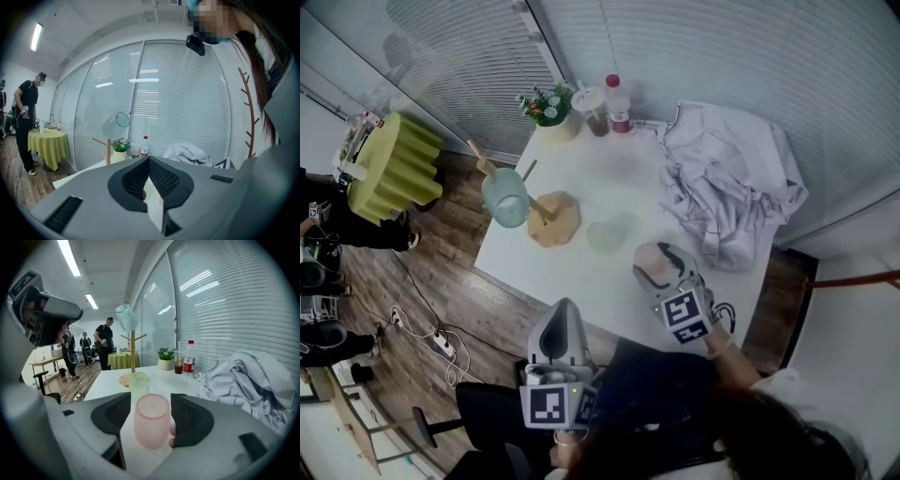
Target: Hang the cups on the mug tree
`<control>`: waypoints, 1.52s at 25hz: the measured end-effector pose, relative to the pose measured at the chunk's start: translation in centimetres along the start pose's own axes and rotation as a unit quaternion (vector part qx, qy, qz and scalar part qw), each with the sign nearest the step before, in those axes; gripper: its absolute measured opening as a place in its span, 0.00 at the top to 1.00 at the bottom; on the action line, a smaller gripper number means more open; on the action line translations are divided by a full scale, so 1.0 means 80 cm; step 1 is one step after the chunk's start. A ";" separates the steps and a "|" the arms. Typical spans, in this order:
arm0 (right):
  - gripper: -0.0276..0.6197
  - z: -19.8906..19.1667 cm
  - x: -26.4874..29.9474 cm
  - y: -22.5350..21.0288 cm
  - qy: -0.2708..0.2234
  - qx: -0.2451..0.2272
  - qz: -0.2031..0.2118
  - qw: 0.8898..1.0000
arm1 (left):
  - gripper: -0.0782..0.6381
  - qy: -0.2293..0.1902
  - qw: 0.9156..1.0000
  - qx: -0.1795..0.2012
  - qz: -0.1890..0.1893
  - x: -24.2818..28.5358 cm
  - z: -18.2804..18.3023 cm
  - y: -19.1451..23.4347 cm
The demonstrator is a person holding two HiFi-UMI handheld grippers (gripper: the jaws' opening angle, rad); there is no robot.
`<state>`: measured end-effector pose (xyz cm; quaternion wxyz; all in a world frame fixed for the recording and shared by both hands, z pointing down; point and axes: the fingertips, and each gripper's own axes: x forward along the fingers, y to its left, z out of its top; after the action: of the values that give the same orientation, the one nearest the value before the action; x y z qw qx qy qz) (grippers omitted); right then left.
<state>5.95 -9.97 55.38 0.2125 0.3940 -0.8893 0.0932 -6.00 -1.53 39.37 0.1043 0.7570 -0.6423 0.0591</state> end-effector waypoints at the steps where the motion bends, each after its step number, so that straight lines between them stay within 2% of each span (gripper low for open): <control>1: 0.52 -0.002 0.001 0.000 0.002 0.000 0.000 1.000 | 0.89 0.001 1.000 0.000 0.000 0.000 0.000 0.000; 27: 0.52 -0.022 0.022 -0.003 0.033 0.008 -0.002 0.999 | 0.89 0.026 1.000 -0.002 -0.003 0.019 -0.008 0.007; 38: 0.53 -0.023 0.024 -0.004 0.038 0.011 -0.006 0.999 | 0.89 0.020 1.000 -0.003 -0.005 0.018 -0.005 0.009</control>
<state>5.58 -10.83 57.85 0.2429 0.3976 -0.8772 0.1163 -6.44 -2.89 40.13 0.1196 0.7589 -0.6361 0.0715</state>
